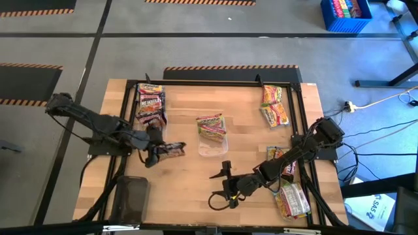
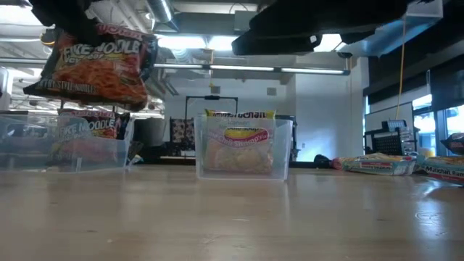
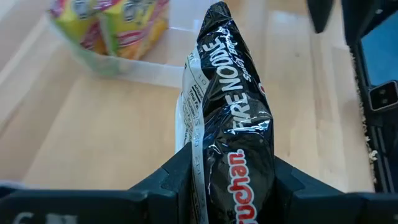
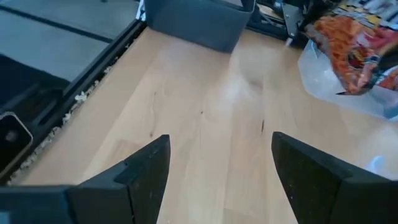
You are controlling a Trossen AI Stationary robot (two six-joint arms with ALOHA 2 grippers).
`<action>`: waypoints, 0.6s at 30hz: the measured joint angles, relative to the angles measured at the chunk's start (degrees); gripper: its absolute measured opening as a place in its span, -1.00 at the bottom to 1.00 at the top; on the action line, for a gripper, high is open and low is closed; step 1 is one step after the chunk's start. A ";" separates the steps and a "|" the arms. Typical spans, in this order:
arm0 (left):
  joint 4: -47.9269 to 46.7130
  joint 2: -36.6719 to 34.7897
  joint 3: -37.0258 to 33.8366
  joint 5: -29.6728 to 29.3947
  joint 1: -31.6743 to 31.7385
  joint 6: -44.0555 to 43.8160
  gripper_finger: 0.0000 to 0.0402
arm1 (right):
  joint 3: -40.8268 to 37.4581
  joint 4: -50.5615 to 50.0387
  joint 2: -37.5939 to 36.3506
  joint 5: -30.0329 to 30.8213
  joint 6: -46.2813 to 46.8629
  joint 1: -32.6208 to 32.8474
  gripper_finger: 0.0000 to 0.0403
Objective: Sort Maruchan noodles
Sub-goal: Put the black noodle pack into the left transparent bin
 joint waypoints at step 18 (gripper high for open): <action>-23.02 -6.47 9.16 0.90 20.84 13.01 -0.42 | -0.04 -3.63 -1.33 -23.39 -3.19 -12.85 0.31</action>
